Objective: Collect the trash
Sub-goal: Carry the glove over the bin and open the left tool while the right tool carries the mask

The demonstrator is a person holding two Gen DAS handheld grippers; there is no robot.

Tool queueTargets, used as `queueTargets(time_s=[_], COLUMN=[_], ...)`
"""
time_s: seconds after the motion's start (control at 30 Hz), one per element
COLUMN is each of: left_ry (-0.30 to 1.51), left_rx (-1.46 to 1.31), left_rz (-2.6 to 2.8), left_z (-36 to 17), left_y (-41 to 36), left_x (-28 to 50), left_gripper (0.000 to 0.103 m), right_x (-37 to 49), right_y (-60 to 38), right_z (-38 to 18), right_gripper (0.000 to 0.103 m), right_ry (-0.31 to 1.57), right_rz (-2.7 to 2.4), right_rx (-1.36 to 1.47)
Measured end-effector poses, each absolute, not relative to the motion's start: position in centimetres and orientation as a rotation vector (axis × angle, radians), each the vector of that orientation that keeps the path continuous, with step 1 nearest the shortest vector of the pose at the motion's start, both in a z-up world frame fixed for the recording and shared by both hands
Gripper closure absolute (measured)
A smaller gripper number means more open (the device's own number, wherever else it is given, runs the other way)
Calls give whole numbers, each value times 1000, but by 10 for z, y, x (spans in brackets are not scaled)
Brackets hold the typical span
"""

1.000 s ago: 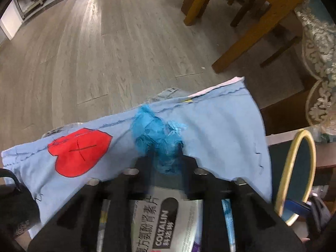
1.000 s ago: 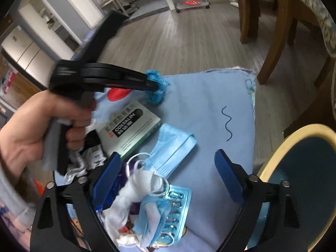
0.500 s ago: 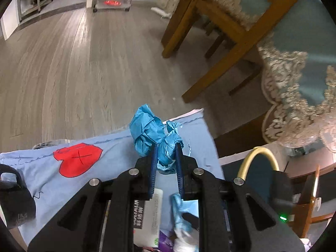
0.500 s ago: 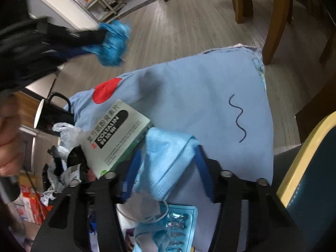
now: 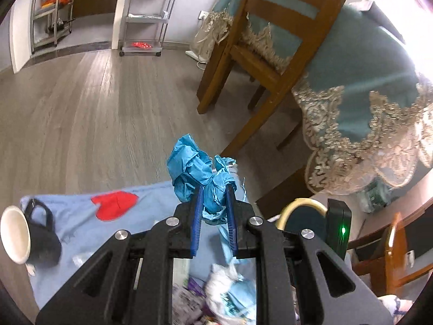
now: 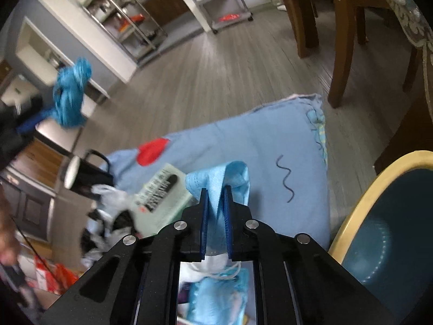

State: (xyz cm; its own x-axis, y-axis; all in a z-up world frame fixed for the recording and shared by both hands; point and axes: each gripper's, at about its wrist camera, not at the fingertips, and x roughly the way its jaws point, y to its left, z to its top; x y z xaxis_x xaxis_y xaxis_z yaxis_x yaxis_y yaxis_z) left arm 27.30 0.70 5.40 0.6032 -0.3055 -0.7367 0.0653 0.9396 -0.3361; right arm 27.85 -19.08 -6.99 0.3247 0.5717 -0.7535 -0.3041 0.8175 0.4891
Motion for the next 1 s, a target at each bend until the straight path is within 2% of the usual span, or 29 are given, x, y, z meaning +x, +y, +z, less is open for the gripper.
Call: queueTargets(time_s=[0.47, 1.0], left_ry=[907, 951], left_rx=[-299, -195], left_rz=[-239, -455], left_z=[45, 29], left_y=[-17, -118], left_x=[209, 186], left_gripper=[87, 87], right_x=[232, 138], right_y=[-237, -363], right_z=[6, 31], right_gripper=[91, 91], right_ry=[882, 723], right_rz=[595, 280], right_rx=[336, 346])
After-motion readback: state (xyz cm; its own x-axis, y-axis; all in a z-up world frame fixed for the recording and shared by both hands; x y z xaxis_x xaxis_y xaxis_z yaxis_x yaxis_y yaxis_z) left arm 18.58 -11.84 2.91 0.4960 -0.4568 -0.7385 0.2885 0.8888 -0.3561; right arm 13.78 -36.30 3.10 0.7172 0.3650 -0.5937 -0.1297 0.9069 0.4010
